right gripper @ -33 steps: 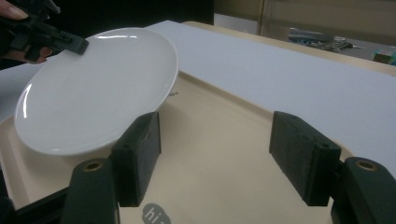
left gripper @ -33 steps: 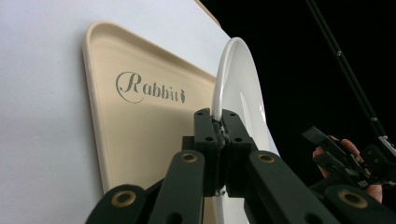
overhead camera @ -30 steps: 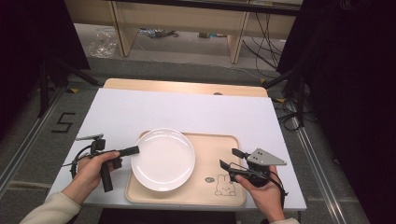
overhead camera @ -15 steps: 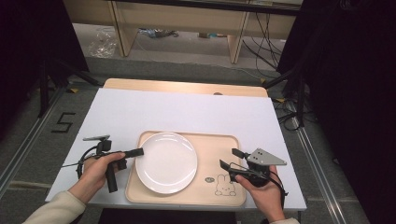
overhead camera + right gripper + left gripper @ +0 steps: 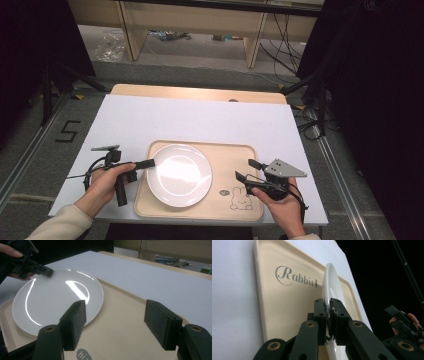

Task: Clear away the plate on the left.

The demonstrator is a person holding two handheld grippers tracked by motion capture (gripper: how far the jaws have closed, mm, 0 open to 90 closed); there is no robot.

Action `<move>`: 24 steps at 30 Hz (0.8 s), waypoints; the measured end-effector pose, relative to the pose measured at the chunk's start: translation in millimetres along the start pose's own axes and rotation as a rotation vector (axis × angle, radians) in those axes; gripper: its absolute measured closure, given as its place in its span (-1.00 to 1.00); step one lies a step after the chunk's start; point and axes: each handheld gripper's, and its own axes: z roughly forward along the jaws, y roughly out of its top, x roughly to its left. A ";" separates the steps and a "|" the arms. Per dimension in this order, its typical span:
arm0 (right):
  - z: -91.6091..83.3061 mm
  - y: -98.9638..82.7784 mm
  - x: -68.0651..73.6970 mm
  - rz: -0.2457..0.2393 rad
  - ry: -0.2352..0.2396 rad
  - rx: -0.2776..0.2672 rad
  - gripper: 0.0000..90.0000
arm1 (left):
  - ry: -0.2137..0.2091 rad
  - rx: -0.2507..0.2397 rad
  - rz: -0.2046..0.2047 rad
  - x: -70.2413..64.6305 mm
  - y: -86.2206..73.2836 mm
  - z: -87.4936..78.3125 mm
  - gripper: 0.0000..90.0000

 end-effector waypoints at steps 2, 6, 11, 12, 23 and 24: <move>-0.5 0.0 0.4 0.002 -0.007 0.007 -0.23 | 0.014 -0.005 0.017 0.9 1.3 -1.2 0.75; -0.2 -0.1 0.4 0.001 0.001 0.004 -0.23 | 0.007 -0.024 0.036 0.1 5.0 -5.0 0.62; 0.3 -0.4 0.4 0.003 -0.002 0.001 -0.23 | 0.029 -0.056 0.128 -5.5 7.5 -10.4 0.32; 0.1 -0.2 -0.2 -0.010 0.000 0.003 -0.23 | 0.033 -0.063 0.150 -5.2 8.3 -12.5 0.25; 0.4 -0.6 -0.3 -0.008 -0.002 0.000 -0.23 | 0.145 -0.175 0.367 -2.2 19.6 -55.2 -0.13; -0.3 -0.4 -0.6 -0.008 0.000 0.009 -0.23 | 0.162 -0.188 0.394 -1.0 19.4 -60.2 -0.14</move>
